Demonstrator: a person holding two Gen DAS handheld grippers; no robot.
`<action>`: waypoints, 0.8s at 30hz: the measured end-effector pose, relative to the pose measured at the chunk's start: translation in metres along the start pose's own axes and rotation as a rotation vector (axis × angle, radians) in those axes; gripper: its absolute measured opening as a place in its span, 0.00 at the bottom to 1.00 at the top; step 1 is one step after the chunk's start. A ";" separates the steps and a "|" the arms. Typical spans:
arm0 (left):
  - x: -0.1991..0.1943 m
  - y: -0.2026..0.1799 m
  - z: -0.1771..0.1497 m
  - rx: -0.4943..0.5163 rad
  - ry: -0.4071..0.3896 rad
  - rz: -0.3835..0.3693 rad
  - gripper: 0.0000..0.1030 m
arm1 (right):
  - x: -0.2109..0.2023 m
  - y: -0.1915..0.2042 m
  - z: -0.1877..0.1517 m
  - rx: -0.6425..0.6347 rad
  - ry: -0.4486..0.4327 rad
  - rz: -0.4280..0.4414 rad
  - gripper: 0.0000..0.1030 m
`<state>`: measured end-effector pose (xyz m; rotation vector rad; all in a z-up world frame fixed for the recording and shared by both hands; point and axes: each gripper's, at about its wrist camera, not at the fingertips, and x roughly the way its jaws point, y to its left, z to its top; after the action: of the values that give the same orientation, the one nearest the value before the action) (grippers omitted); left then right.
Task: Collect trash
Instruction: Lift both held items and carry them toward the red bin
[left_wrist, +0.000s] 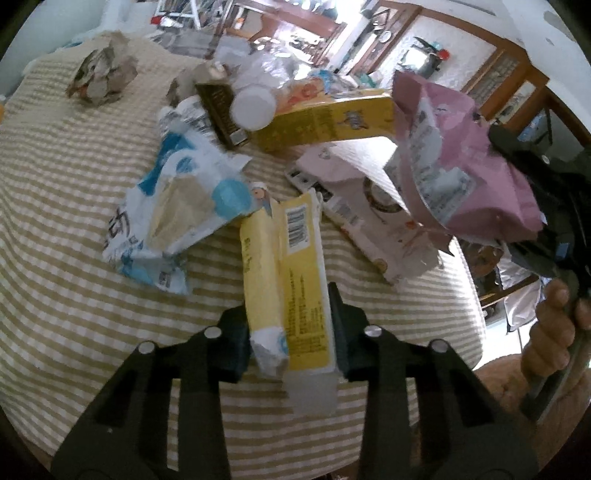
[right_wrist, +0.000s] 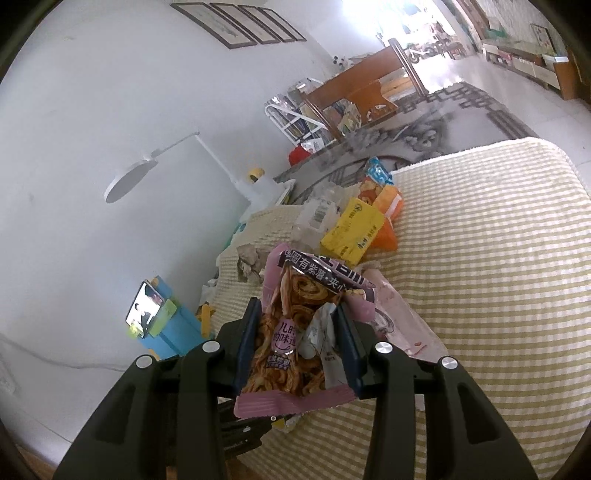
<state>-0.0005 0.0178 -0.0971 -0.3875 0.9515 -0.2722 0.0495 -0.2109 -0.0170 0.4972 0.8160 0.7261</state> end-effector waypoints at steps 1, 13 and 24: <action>-0.001 -0.002 0.000 0.010 -0.003 -0.002 0.32 | -0.003 0.000 0.001 -0.002 -0.009 0.000 0.38; -0.022 -0.018 0.006 0.074 -0.119 -0.014 0.31 | -0.035 -0.015 0.008 0.022 -0.103 -0.014 0.38; -0.032 -0.068 0.019 0.114 -0.162 -0.127 0.31 | -0.099 -0.064 0.006 0.089 -0.208 -0.125 0.38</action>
<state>-0.0062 -0.0271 -0.0337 -0.3603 0.7497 -0.4023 0.0323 -0.3277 -0.0079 0.5862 0.6799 0.5152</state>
